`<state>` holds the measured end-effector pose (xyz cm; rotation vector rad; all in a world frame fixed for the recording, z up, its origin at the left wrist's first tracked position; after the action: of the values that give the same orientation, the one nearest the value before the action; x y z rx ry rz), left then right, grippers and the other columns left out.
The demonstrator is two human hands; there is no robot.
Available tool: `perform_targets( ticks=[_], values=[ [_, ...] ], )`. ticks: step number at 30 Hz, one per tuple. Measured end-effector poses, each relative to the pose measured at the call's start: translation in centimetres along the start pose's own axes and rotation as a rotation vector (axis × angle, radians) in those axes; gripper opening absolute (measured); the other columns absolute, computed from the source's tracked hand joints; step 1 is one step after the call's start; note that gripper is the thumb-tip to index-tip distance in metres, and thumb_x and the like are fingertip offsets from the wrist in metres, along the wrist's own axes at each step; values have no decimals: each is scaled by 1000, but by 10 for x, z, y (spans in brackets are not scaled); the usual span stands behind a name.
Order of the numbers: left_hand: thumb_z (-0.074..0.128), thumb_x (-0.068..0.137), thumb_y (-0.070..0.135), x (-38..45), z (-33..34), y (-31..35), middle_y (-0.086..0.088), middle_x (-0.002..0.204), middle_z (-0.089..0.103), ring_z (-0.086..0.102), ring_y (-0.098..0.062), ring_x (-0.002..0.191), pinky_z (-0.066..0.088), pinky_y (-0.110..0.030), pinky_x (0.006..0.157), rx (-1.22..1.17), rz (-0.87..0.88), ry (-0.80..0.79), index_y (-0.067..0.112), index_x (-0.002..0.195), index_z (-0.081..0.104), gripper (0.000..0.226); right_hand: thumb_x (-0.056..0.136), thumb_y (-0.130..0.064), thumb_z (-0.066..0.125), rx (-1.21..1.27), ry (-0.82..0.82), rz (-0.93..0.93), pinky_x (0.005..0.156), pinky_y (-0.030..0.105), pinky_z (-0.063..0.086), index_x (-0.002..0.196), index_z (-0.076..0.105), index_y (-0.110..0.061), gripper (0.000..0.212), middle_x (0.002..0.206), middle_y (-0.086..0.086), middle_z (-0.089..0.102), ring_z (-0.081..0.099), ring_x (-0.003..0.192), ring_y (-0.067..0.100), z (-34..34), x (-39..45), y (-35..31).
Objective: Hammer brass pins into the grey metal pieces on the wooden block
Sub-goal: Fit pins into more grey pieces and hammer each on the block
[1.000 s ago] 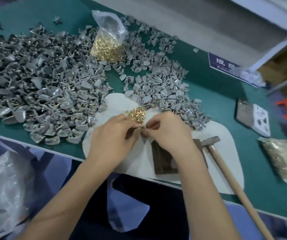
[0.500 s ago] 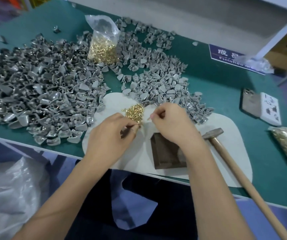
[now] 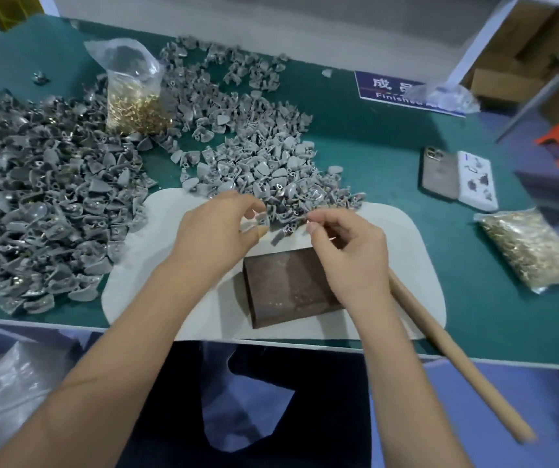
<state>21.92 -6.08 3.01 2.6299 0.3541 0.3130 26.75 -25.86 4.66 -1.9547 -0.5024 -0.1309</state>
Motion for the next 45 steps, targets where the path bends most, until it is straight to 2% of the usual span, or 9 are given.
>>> perform_targets(
  ticks=[5,11,16,19,23,30,34,39,45],
  values=[
    [68,85,58,6,6,7,12,102,65,62,-16,93,45,-31,69,40,-65,-35,36,109,68,32,89,-2,70,-149,-2,-155,83,18,50,97,77,-16,17,93,-8,70,62,88,4,4,-4,-10],
    [70,92,32,-2,-7,10,13,101,72,64,-10,81,53,-31,78,-103,-73,-45,35,109,74,18,83,1,69,-167,-22,-171,73,9,42,91,76,-17,21,89,-8,69,60,78,5,6,-6,-14],
    [75,88,26,-36,-29,31,22,85,70,63,5,81,41,-3,74,-326,62,19,33,108,73,21,80,-1,67,-16,-36,-62,71,22,50,91,70,-26,27,84,-11,68,63,77,13,-6,-7,-13],
    [77,87,21,-59,-22,47,24,85,66,61,4,82,44,-9,77,-342,149,-38,29,108,74,22,82,-4,68,20,-123,-43,73,24,52,98,68,-30,30,84,-7,68,65,79,16,-20,-16,-15],
    [71,91,13,-71,-15,57,6,98,66,62,-14,92,50,-30,85,-276,251,55,16,108,73,17,81,-9,67,-3,-158,-8,74,23,52,97,68,-32,28,83,-10,69,66,78,14,-30,-34,-17],
    [67,94,16,-70,-12,47,8,98,65,57,-4,91,42,-14,84,-294,246,114,19,107,73,14,85,-11,64,24,-41,36,69,20,50,94,68,-30,21,83,-11,68,65,77,11,-24,-61,-18],
    [69,93,24,-49,-13,36,15,90,66,56,4,76,39,-7,68,-315,99,62,27,100,74,10,84,-14,60,2,-34,39,66,23,46,93,68,-30,20,77,-10,66,59,69,12,-20,-54,-17],
    [77,86,38,5,-4,31,14,75,69,58,7,63,36,-13,53,-208,-16,-140,25,87,71,14,85,-19,53,-92,-3,21,57,22,35,96,63,-29,18,56,-11,51,45,54,11,-11,-35,-12],
    [80,80,42,30,13,37,3,76,72,68,-16,76,55,-30,72,-82,-55,-181,25,76,73,19,86,-25,52,-145,48,12,57,35,40,99,59,-30,15,57,-12,51,46,54,15,-5,-34,-6]
  ],
)
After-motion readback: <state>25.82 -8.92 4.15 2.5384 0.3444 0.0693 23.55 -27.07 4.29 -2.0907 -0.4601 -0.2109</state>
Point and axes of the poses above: each hand's wrist, its own x-axis towards the middle knuckle, its own z-axis out of the palm, y = z × x, the point moved 5 cm from there along x, towards the middle knuckle
